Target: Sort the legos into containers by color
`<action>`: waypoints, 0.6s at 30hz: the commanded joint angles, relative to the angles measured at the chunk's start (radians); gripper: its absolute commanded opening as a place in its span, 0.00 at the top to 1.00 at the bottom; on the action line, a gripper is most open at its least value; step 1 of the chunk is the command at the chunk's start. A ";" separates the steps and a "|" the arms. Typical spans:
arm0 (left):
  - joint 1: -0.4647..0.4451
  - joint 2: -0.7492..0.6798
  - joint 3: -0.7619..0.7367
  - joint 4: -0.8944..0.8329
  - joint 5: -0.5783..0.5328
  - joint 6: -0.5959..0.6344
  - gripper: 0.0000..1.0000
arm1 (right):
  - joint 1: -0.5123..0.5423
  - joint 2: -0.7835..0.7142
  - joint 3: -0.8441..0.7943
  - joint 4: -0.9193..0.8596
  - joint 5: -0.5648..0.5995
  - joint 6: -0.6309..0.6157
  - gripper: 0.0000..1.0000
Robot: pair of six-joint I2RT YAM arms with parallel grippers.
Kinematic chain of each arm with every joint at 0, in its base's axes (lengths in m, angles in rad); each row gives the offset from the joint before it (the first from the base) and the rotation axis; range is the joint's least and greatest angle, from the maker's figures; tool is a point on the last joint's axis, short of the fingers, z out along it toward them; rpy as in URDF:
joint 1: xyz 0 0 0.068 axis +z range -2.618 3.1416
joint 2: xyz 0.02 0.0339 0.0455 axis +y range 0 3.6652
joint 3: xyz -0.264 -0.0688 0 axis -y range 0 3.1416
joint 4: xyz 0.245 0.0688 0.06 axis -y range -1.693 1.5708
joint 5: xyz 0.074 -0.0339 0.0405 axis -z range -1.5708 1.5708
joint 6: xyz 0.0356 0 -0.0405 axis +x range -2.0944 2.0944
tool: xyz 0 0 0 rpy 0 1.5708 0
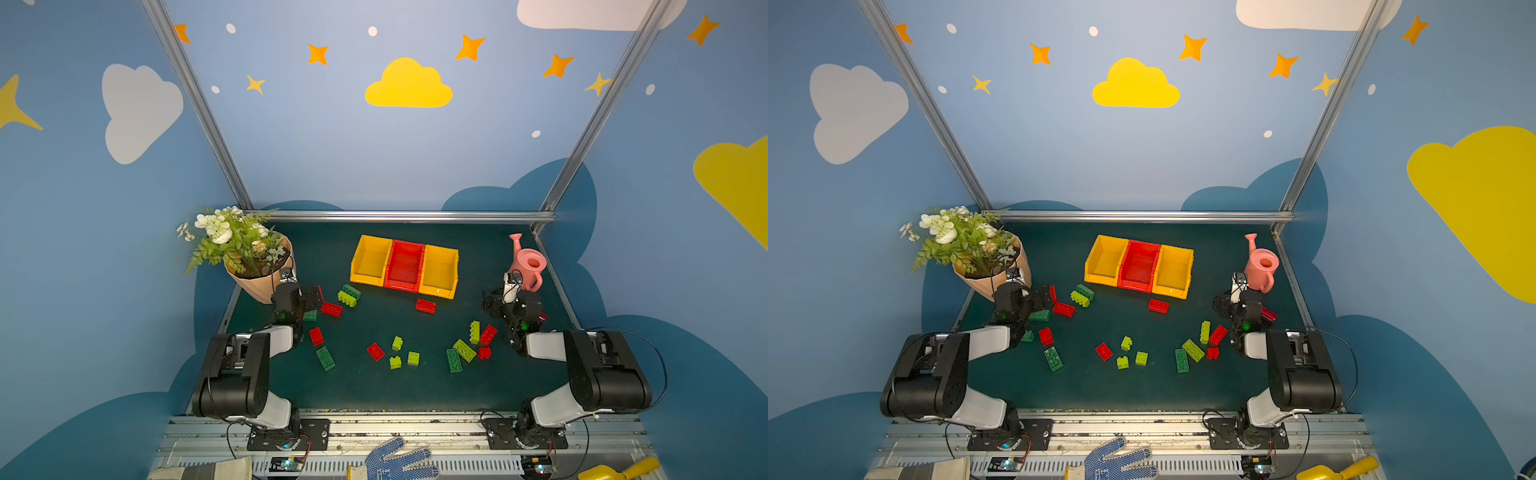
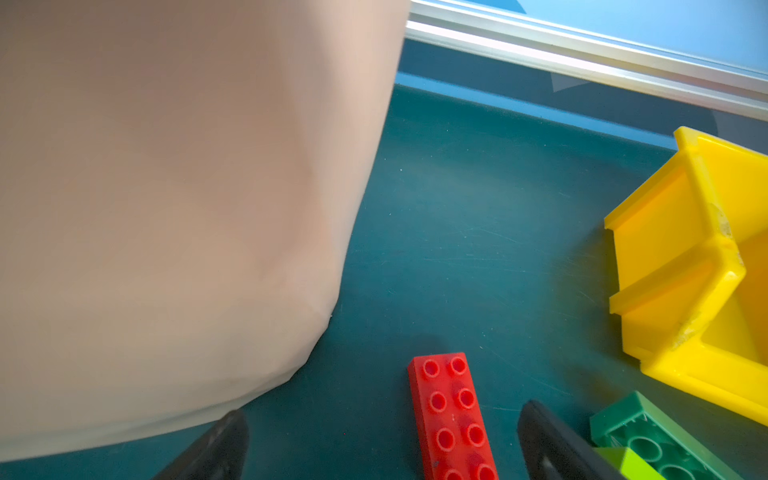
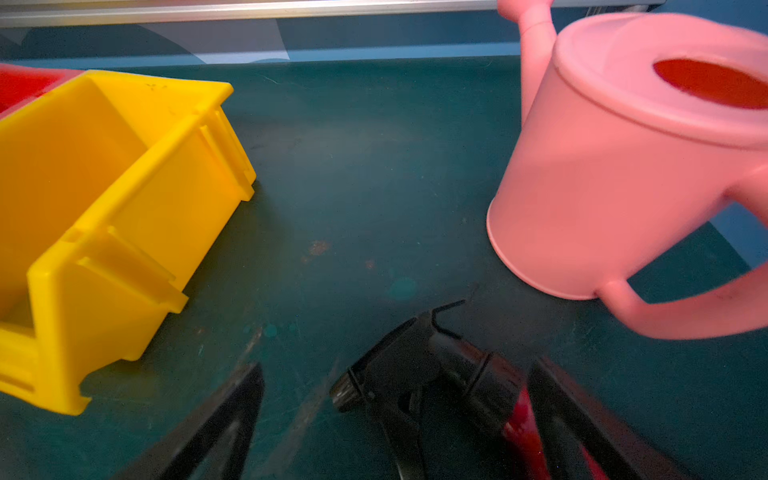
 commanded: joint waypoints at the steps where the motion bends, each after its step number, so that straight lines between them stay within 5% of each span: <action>1: 0.004 -0.004 0.001 0.008 0.006 0.005 0.00 | -0.005 -0.015 0.020 -0.007 -0.006 -0.001 0.03; 9: 0.003 -0.012 -0.010 0.017 0.014 0.007 0.00 | -0.003 -0.044 0.042 -0.045 0.042 0.012 0.03; 14: -0.007 -0.049 0.186 -0.312 0.013 0.027 0.00 | 0.000 -0.164 0.371 -0.699 0.072 0.057 0.03; 18: -0.016 -0.139 0.242 -0.386 0.040 -0.041 0.00 | 0.032 -0.215 0.543 -0.997 0.086 0.113 0.03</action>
